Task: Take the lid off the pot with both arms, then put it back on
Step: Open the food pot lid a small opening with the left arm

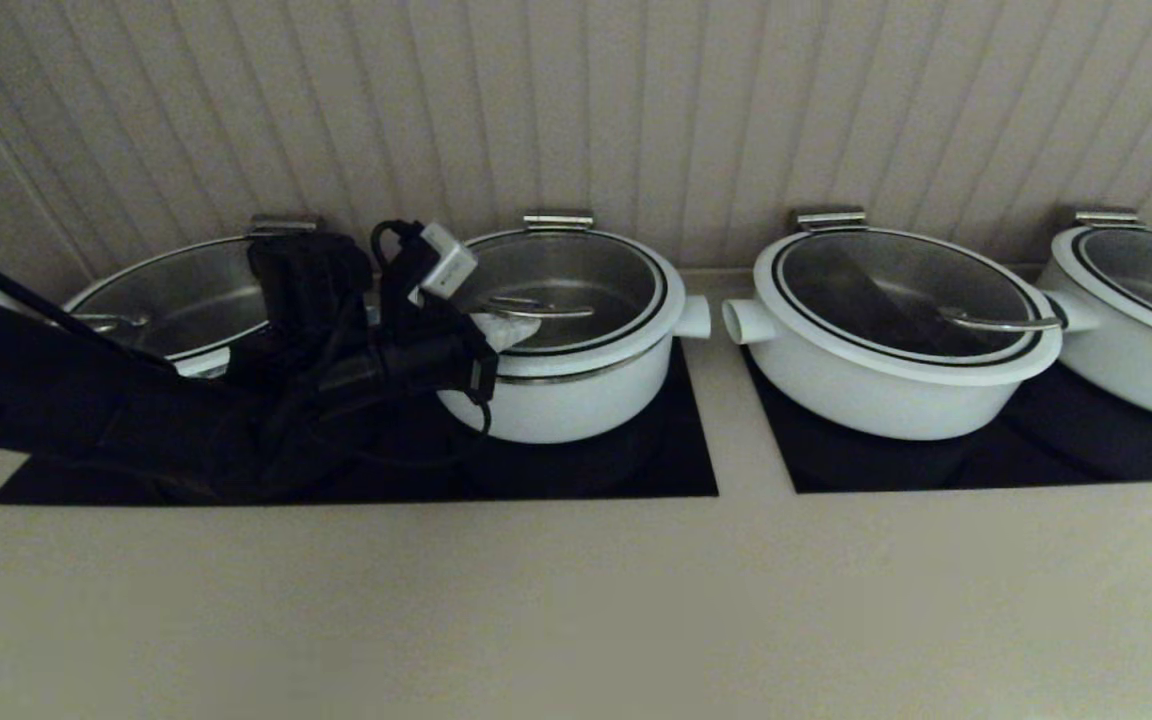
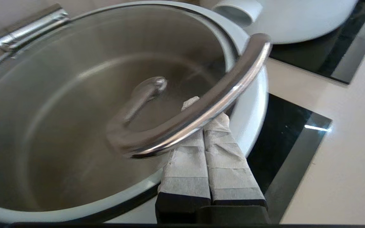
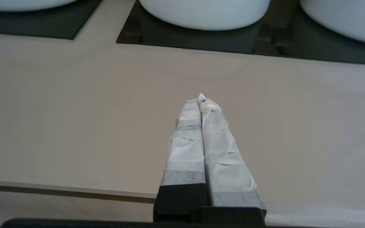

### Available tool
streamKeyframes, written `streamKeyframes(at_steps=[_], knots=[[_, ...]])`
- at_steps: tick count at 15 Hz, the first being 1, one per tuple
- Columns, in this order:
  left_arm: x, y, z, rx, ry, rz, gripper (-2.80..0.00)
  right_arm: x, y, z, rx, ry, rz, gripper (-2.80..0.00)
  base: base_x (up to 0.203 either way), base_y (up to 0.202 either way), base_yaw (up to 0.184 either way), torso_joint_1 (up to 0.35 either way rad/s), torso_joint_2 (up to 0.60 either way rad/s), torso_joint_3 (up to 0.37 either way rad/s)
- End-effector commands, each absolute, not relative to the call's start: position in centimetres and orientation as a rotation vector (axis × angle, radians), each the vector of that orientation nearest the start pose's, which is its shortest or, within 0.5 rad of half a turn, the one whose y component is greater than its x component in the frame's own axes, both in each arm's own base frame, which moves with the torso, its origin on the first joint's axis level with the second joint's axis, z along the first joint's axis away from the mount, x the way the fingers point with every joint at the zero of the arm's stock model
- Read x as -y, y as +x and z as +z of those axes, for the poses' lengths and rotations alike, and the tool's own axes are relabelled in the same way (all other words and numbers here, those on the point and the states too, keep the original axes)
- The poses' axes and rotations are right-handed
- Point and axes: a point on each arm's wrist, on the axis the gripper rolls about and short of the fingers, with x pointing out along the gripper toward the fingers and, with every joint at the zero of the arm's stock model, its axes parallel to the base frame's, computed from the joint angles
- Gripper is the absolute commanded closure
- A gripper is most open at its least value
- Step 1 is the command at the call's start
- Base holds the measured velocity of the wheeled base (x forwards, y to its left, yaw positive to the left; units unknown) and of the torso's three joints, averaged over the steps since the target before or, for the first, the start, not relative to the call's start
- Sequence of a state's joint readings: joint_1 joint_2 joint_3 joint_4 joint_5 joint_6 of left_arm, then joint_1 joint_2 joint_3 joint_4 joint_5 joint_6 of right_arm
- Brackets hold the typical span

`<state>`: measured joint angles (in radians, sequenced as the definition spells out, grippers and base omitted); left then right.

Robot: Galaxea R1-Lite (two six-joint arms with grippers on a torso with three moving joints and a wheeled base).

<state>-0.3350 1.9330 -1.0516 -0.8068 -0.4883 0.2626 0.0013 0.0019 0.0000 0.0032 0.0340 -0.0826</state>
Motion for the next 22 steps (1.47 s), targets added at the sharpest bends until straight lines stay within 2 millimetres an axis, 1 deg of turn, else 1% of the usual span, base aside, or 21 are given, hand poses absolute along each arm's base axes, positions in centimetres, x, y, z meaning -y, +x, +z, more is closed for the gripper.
streamKeyframes(at_steps=[1, 7, 10, 12, 15, 16, 18, 20, 22], knots=[[13.1, 35.2, 19.3, 0.058, 0.245, -0.821, 0.0, -0.1, -2.3, 7.5, -0.002, -0.103, 0.046, 0.0, 0.0, 0.0, 0.0, 0.0, 0.0, 0.0], [13.2, 35.4, 20.3, 0.096, 0.248, -0.816, 0.0, -0.1, -2.3, 7.8, 0.015, -0.13, 0.055, 0.0, 0.0, 0.0, 0.0, 0.0, 0.0, 0.0], [13.2, 35.4, 20.4, 0.097, 0.248, -0.816, 0.0, -0.3, -2.8, 9.3, 0.069, -0.131, 0.138, 0.0, 0.0, 0.0, 0.0, 0.0, 0.0, 0.0], [13.2, 35.4, 20.4, 0.098, 0.248, -0.816, 0.0, -0.4, -3.0, 10.3, 0.07, -0.132, 0.157, 0.0, 0.0, 0.0, 0.0, 0.0, 0.0, 0.0], [13.2, 35.5, 20.8, 0.114, 0.249, -0.813, 0.0, -0.4, -2.5, 12.6, 0.045, -0.13, 0.199, 0.0, 0.0, 0.0, 0.0, 0.0, 0.0, 0.0], [13.2, 35.6, 21.0, 0.12, 0.25, -0.813, 0.0, -0.5, -2.2, 13.5, 0.035, -0.131, 0.221, 0.0, 0.0, 0.0, 0.0, 0.0, 0.0, 0.0], [13.2, 35.6, 21.3, 0.131, 0.251, -0.811, 0.0, -0.6, -0.8, 15.3, 0.009, -0.136, 0.273, 0.0, 0.0, 0.0, 0.0, 0.0, 0.0, 0.0], [13.2, 35.5, 21.4, 0.134, 0.25, -0.811, 0.0, -0.7, 1.1, 16.7, -0.008, -0.155, 0.336, 0.0, 0.0, 0.0, 0.0, 0.0, 0.0, 0.0], [13.2, 35.6, 21.5, 0.137, 0.25, -0.809, 0.0, -0.9, 3.3, 17.4, -0.038, -0.184, 0.414, 0.0, 0.0, 0.0, 0.0, 0.0, 0.0, 0.0]])
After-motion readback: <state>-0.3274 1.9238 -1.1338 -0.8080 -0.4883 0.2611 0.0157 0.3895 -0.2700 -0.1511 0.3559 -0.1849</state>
